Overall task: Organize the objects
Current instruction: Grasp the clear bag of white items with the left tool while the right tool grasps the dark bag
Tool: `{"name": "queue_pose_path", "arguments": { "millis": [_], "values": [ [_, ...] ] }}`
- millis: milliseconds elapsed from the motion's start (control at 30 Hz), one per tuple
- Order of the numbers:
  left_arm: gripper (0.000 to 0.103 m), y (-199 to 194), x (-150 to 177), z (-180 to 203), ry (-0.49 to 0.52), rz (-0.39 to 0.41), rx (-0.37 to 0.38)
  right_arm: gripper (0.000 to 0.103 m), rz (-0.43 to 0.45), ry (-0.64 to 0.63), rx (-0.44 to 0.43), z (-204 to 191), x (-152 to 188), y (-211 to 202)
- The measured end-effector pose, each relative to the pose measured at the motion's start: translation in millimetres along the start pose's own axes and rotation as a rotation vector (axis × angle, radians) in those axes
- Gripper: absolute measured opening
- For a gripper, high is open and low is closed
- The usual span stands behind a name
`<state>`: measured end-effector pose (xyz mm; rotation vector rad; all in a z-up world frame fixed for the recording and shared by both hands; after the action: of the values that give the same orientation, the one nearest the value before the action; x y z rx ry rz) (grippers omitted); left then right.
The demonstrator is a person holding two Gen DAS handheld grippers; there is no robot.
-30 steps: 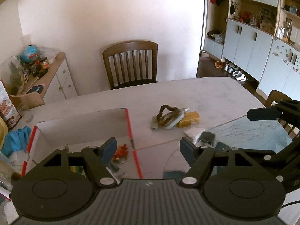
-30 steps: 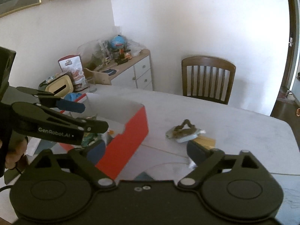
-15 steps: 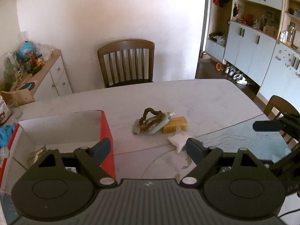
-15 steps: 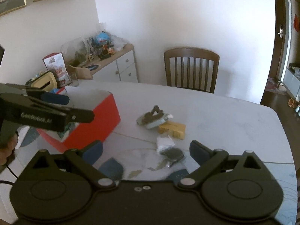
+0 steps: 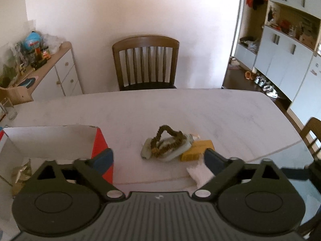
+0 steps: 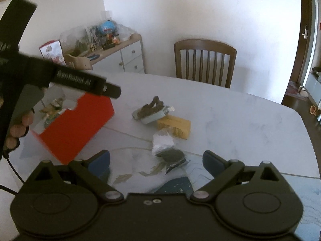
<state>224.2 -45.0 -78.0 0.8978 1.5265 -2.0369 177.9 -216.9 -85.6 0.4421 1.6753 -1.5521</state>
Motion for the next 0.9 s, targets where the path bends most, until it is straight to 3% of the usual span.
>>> {"name": "queue_pose_path", "arguments": {
  "millis": [433, 900],
  "values": [
    [0.102, 67.4, 20.8, 17.3, -0.001, -0.079, 0.072, 0.089, -0.069, -0.081, 0.015, 5.0, 15.9, 78.6],
    [0.102, 119.4, 39.4, 27.9, -0.071, -0.164, 0.078, 0.077, -0.072, -0.062, -0.016, 0.6, 34.7, 105.4]
  ]
}}
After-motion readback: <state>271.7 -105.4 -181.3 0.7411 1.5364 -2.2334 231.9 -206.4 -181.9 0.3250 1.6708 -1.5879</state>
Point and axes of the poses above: each gripper's, at about its wrist camera, not at the fingertips, and y roughly the way its jaws point, z to its right, x to its underside, the point moved 4 cm from there along y, roughly the way its jaws point, and after that the axes turned 14 degrees about x, right-handed, at the moved point
